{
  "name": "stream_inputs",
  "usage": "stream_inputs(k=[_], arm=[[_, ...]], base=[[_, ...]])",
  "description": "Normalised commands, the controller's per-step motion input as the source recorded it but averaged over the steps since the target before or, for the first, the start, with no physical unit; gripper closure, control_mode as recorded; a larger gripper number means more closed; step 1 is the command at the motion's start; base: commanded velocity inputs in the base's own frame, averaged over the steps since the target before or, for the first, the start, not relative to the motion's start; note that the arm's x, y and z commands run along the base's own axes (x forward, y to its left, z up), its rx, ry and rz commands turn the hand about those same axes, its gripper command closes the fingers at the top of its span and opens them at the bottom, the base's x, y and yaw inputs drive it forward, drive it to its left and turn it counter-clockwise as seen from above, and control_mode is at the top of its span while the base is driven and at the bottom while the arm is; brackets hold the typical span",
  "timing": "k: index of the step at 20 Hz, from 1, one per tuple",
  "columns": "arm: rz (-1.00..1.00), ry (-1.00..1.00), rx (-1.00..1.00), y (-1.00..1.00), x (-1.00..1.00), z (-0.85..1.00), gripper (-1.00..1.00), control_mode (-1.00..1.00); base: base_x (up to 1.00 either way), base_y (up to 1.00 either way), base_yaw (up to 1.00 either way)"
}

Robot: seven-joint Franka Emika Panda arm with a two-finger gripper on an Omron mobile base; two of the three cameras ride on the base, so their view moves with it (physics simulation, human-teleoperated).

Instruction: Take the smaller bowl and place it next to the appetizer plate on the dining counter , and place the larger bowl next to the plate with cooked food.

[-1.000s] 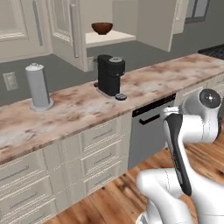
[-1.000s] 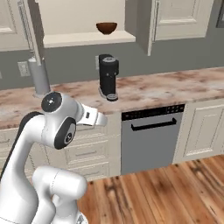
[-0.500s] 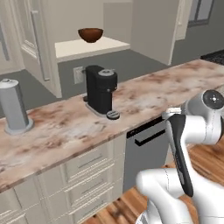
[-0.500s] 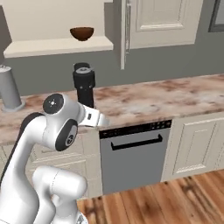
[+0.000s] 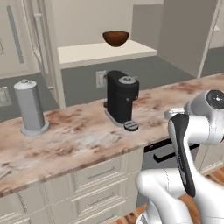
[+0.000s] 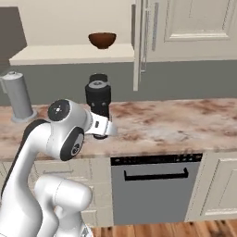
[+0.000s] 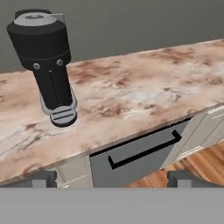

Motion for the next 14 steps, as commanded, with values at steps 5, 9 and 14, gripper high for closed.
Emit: stream_inputs(k=[5, 9, 14], arm=[[0.00, 0.00, 0.00, 0.00, 0.00, 0.00, -1.00, 1.00], [0.00, 0.00, 0.00, 0.00, 0.00, 0.00, -1.00, 1.00], [0.00, 0.00, 0.00, 0.00, 0.00, 0.00, -1.00, 1.00]], base=[[0.09, -0.02, 0.46], [0.12, -0.40, 0.33], [0.04, -0.61, 0.26]])
